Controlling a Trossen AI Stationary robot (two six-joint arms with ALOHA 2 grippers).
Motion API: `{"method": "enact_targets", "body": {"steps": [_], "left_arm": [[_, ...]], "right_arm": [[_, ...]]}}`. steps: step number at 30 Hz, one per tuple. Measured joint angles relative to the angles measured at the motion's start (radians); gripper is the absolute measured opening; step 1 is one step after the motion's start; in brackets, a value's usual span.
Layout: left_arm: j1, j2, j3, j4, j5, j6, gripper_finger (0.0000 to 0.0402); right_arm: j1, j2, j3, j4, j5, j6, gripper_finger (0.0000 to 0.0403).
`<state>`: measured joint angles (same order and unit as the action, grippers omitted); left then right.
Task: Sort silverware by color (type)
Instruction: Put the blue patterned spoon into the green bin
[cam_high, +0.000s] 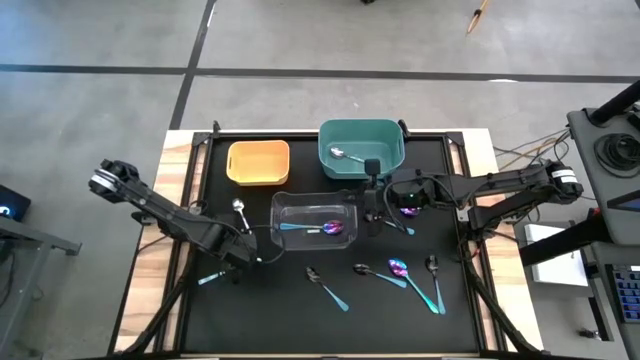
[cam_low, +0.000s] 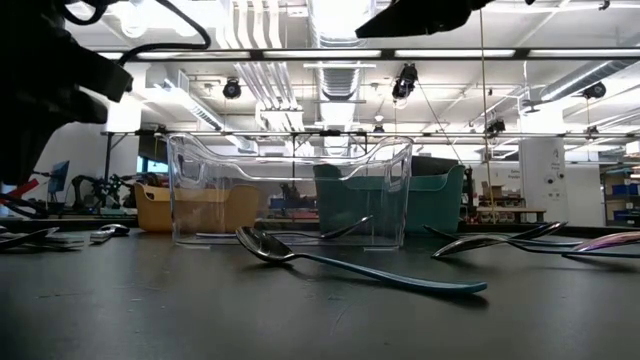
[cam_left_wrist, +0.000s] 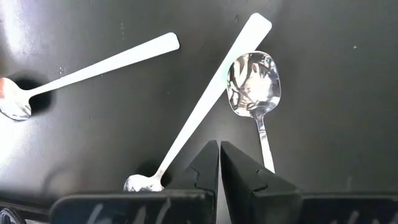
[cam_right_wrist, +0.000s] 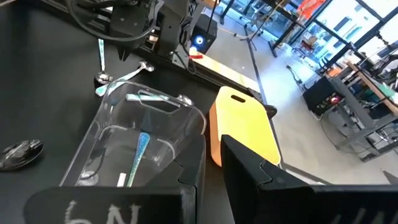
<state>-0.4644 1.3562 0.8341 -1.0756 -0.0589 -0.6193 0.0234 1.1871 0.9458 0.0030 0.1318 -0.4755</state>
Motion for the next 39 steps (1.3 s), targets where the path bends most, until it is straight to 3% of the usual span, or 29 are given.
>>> {"method": "enact_targets", "body": {"steps": [21, 39], "left_arm": [[-0.002, 0.094, -0.002, 0.001, -0.037, 0.005, 0.0152], [-0.002, 0.084, -0.157, 0.147, -0.038, 0.090, 0.0160]], "right_arm": [[-0.002, 0.000, -0.001, 0.002, 0.000, 0.003, 0.0043], [-0.004, 0.000, -0.001, 0.002, 0.000, 0.011, 0.0043]]}}
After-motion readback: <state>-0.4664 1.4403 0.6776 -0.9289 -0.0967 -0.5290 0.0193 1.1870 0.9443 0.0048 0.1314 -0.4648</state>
